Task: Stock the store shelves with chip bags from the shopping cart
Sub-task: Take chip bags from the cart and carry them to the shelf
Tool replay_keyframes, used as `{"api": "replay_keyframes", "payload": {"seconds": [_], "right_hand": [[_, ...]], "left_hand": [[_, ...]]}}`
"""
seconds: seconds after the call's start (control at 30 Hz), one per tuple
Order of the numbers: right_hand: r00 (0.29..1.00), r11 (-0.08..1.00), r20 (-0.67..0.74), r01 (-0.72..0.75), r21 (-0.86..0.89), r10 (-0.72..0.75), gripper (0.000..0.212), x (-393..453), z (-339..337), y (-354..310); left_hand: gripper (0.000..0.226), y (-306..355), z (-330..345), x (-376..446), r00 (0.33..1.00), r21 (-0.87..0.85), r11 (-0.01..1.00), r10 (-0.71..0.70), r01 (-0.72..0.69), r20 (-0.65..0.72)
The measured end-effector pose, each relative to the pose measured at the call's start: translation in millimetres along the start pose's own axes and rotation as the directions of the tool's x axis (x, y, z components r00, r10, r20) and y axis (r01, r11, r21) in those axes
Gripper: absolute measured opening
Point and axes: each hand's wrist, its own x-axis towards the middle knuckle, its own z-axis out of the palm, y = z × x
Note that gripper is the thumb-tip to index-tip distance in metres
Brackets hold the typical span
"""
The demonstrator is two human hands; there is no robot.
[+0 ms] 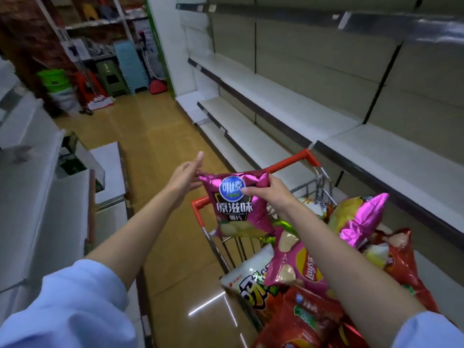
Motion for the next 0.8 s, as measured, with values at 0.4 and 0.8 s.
{"api": "replay_keyframes", "payload": {"seconds": [0.4, 0.8], "right_hand": [[0.901, 0.929, -0.431, 0.108, 0.353, 0.059, 0.022, -3, -116, -44], [0.547, 0.685, -0.753, -0.706, -0.179, 0.367, 0.091, -46, -183, 9]], "left_hand": [[0.060, 36, 149, 72, 0.694, 0.037, 0.989, 0.076, -0.146, 0.716], [0.064, 45, 231, 140, 0.560, -0.084, 0.993, 0.023, 0.084, 0.828]]}}
